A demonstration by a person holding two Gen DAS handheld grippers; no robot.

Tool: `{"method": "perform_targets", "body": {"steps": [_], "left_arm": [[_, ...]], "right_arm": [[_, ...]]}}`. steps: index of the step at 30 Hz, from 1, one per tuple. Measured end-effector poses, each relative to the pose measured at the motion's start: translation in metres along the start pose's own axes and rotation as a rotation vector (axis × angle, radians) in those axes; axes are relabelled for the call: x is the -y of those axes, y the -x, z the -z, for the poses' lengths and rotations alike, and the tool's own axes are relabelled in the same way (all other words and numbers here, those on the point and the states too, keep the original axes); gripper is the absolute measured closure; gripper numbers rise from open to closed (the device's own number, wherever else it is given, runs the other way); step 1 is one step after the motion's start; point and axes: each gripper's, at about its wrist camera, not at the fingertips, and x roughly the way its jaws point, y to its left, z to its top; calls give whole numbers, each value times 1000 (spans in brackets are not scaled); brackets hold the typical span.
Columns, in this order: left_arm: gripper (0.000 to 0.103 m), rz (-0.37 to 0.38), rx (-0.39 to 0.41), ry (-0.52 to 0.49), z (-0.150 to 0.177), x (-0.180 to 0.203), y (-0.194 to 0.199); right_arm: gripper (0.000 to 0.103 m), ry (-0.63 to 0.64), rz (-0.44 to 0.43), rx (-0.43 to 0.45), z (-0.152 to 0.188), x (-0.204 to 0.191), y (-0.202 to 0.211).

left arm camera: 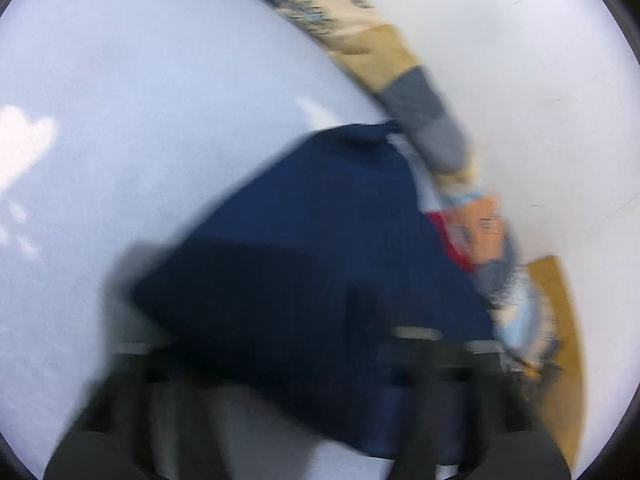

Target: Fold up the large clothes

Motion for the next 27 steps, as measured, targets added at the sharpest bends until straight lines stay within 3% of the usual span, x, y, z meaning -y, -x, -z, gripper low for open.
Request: {"method": "perform_targets", "body": {"steps": [2,9,21,26,27], "left_arm": [[77,36,12,33,-2,-9,-1],[91,5,62,-33,0,10,21],[93,-37,80,-159,25,29,75],[93,-67,70,-115,37,9,89],[92,-64,60,-100,37,4,88]], "right_arm": [[85,10,3,8,-1,-5,2],[93,100,31,43,0,-27,16],[97,200,56,66,13,-44,82],[99,174,49,33,19,-29,106],[93,146,40,30,19,-23,110]]}}
